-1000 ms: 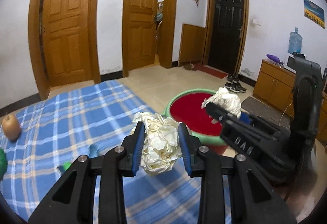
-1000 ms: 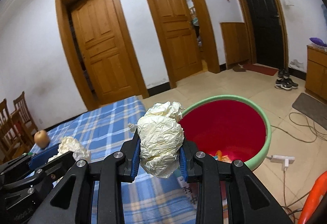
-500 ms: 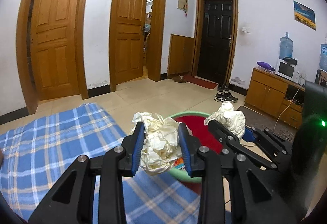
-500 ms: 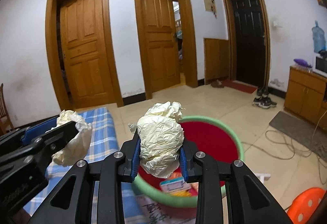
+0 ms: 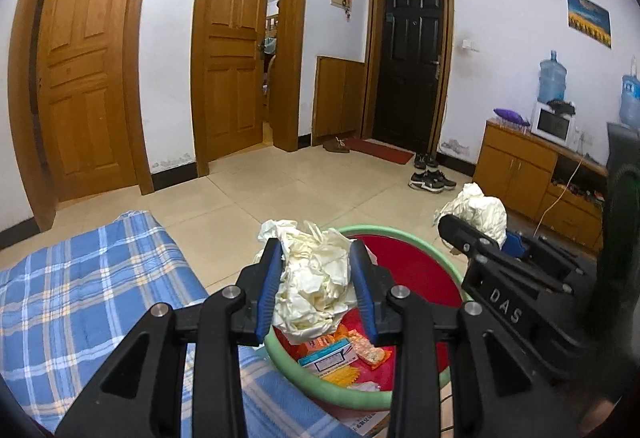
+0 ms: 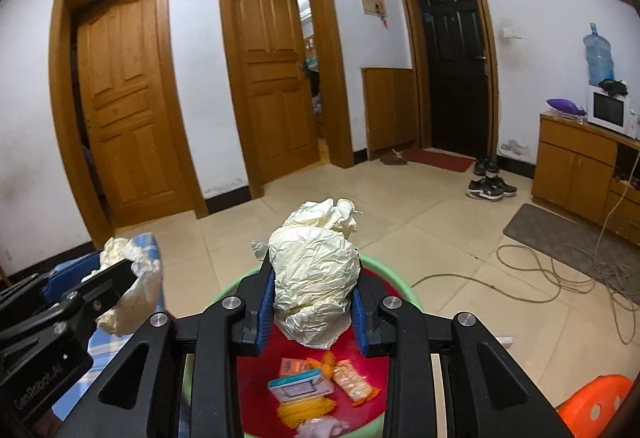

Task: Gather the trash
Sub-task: 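Carry both crumpled papers with both tools over the red bin, then open the left tool over the bin while the right tool releases its paper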

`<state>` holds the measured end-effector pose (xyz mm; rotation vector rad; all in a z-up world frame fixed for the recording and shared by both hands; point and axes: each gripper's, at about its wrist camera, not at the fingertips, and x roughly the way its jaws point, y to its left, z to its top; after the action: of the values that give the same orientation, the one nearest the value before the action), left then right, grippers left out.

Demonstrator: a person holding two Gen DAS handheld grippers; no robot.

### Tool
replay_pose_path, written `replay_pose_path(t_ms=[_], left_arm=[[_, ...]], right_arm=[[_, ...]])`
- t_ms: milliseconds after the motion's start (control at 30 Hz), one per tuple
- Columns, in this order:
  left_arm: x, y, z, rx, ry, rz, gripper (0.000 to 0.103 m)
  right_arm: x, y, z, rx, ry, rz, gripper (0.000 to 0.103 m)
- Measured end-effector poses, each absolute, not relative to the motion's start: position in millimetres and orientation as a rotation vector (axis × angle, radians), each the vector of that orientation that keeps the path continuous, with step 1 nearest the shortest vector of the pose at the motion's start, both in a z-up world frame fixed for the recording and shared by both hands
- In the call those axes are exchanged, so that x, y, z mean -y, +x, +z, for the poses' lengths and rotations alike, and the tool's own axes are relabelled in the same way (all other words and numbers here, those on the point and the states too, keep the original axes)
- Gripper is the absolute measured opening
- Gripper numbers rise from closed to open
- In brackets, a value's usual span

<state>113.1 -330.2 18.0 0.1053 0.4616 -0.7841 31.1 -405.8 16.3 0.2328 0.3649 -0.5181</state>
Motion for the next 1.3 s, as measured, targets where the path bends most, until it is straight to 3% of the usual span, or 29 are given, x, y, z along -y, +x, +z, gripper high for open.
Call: replay_pose_path(t_ms=[267, 1300], left_arm=[[343.3, 113.3, 9.1, -0.454, 0.117, -0.833, 0.036], [349.4, 113.2, -0.7, -0.492, 0.133, -0.841, 0.040]], right_arm=[[421.8, 45.3, -1.2, -0.430, 0.353, -0.530, 0.032], [421.2, 49.6, -9.9, -0.476, 0.336, -0.596, 0.034]])
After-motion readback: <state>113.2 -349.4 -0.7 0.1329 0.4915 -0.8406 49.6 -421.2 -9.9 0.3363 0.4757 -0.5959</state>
